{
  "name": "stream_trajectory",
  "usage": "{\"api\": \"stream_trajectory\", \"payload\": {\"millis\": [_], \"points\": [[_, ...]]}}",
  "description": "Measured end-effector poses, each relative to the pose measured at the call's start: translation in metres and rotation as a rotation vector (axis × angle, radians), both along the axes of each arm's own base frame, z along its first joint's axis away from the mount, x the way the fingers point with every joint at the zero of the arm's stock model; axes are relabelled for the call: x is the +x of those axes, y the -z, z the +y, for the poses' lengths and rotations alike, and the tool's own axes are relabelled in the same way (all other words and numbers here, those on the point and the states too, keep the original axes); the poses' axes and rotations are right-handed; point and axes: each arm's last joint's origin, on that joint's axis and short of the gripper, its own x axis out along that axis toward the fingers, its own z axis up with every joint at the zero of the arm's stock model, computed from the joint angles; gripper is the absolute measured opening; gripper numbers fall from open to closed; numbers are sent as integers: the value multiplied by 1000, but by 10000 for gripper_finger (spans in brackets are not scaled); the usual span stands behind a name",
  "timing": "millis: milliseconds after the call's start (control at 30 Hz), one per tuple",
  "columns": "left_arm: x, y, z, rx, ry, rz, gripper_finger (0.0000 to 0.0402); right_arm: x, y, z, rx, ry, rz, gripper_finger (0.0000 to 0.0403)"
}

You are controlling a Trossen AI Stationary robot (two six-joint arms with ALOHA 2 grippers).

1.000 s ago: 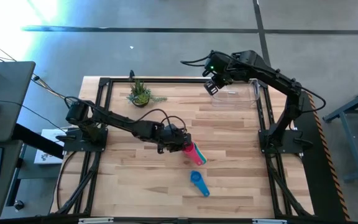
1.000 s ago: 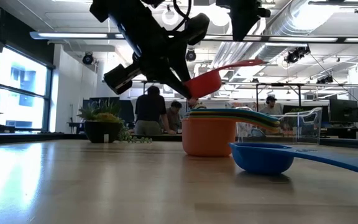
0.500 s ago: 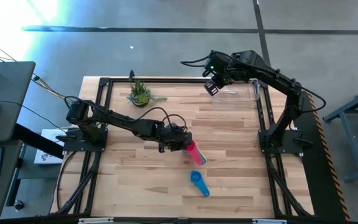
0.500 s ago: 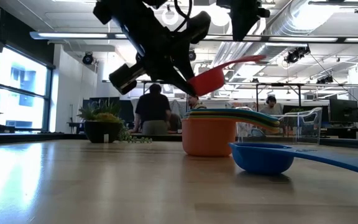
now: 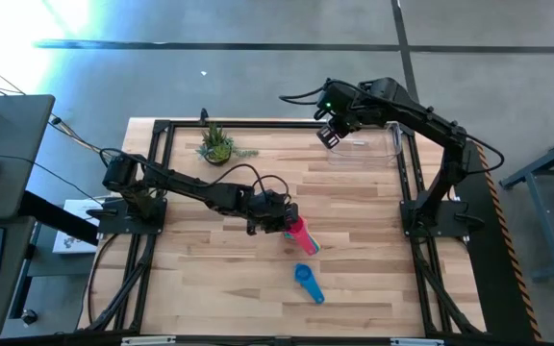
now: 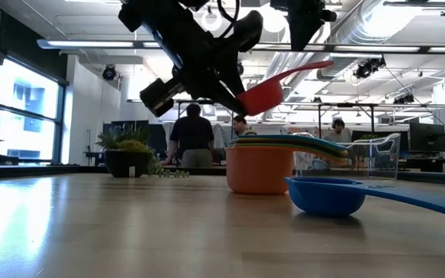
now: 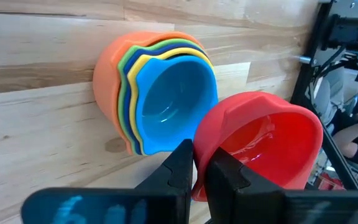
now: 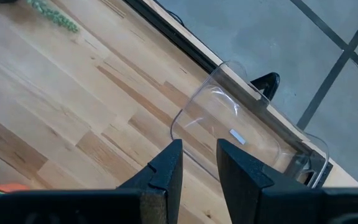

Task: Nest measuring cups in basket
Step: Stack the red measuring cup on top of the light blue measuring cup

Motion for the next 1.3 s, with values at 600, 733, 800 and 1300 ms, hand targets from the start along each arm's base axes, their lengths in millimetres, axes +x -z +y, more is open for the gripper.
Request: {"api": "stream_trajectory", "payload": {"millis": [600, 733, 800, 1300], "points": [[0, 0, 2, 71, 68, -6, 21, -16, -26, 56, 309, -252, -204, 92], [0, 0, 2, 73, 70, -8, 21, -25, -35, 80, 319, -263, -245, 92], [0, 0, 2, 71, 65, -13, 21, -29, -38, 91, 333, -268, -265, 92], [10, -10, 1, 118, 109, -166, 21, -40, -41, 188, 278, -163, -364, 92]]}}
